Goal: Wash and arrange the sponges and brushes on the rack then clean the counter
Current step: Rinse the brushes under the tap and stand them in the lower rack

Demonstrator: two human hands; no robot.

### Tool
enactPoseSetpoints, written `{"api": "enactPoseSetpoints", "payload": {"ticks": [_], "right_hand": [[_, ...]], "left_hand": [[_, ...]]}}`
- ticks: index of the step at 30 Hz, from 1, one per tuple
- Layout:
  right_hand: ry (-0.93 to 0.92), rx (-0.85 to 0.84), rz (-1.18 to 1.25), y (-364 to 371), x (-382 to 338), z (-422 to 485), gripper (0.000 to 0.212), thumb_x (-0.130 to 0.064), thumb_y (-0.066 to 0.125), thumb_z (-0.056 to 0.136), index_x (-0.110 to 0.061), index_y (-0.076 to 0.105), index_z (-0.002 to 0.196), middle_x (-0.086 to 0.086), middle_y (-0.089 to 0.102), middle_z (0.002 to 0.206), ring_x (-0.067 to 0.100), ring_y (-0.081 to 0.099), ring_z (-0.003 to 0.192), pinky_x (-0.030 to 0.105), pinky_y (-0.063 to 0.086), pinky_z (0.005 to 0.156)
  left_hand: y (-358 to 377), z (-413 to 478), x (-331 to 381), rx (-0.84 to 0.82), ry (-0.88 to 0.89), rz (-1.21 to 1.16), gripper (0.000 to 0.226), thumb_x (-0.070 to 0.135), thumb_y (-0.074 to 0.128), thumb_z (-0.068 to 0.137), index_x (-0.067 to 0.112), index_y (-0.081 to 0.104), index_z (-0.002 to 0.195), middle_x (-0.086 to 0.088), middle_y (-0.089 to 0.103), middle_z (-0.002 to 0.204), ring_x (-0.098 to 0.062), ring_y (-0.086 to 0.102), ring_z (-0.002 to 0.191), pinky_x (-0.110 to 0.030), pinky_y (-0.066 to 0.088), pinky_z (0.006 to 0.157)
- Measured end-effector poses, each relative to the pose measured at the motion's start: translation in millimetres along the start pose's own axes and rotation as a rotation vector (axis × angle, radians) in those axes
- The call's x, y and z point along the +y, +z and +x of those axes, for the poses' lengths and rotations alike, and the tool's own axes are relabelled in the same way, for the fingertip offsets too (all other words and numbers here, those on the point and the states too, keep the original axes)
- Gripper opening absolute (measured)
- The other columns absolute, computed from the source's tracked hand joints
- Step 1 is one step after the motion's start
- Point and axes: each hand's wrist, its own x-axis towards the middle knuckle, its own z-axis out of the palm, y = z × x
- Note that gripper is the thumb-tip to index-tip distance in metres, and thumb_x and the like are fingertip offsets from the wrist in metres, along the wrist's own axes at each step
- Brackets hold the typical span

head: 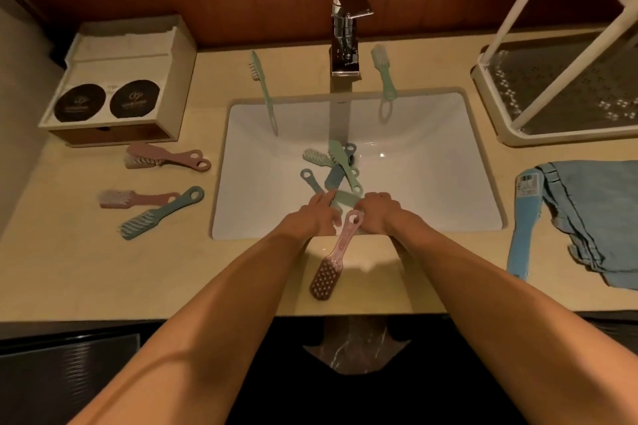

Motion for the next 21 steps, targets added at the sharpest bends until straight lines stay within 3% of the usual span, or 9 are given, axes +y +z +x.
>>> {"api": "enactPoseSetpoints", "payload": {"ticks": [2,6,11,16,21], "right_hand": [[0.023,-0.013,0.002,3,1,1,0.043,-0.045,0.052,0.098,-0.020,0.060,0.131,0.012,0.056,0.132,0.034,0.050,0.123,0.044,0.045,0.103],[0.093,0.014,0.072,5,1,-1,0.038,-0.032,0.061,0.094,-0.013,0.061,0.127,0.011,0.061,0.125,0.030,0.057,0.115,0.041,0.048,0.099],[0.070,0.193,0.199,1,3,-7,0.022,-0.014,0.059,0.094,-0.012,0.064,0.116,0.012,0.067,0.115,0.031,0.065,0.101,0.042,0.054,0.093],[0.058,0.270,0.177,3,4,-9,0.031,-0.009,0.058,0.092,-0.012,0.045,0.120,0.012,0.061,0.108,0.031,0.064,0.092,0.044,0.056,0.081],[0.075,0.219,0.152,4,4,-8,0.045,-0.017,0.061,0.095,-0.014,0.043,0.136,0.013,0.052,0.119,0.031,0.065,0.097,0.044,0.057,0.089]], "left_hand": [[3,2,-2,-0.012,0.001,0.004,0.030,0.028,0.062,0.096,0.020,0.065,0.125,-0.008,0.002,0.168,-0.032,0.005,0.153,-0.047,0.018,0.123],[5,0,-2,0.086,-0.002,0.063,0.024,0.022,0.062,0.095,0.014,0.068,0.117,-0.009,0.033,0.147,-0.035,0.034,0.130,-0.044,0.039,0.109],[1,-4,-1,0.187,0.028,0.254,0.029,0.024,0.060,0.094,0.011,0.064,0.119,-0.016,0.051,0.127,-0.034,0.045,0.119,-0.041,0.042,0.097],[0,-6,-3,0.266,0.047,0.322,0.054,0.032,0.067,0.092,0.014,0.045,0.138,-0.014,0.054,0.130,-0.032,0.048,0.120,-0.043,0.042,0.097],[1,-7,-5,0.233,-0.027,0.432,0.045,0.035,0.065,0.093,0.015,0.057,0.131,-0.011,0.052,0.131,-0.030,0.044,0.124,-0.042,0.037,0.103]]}}
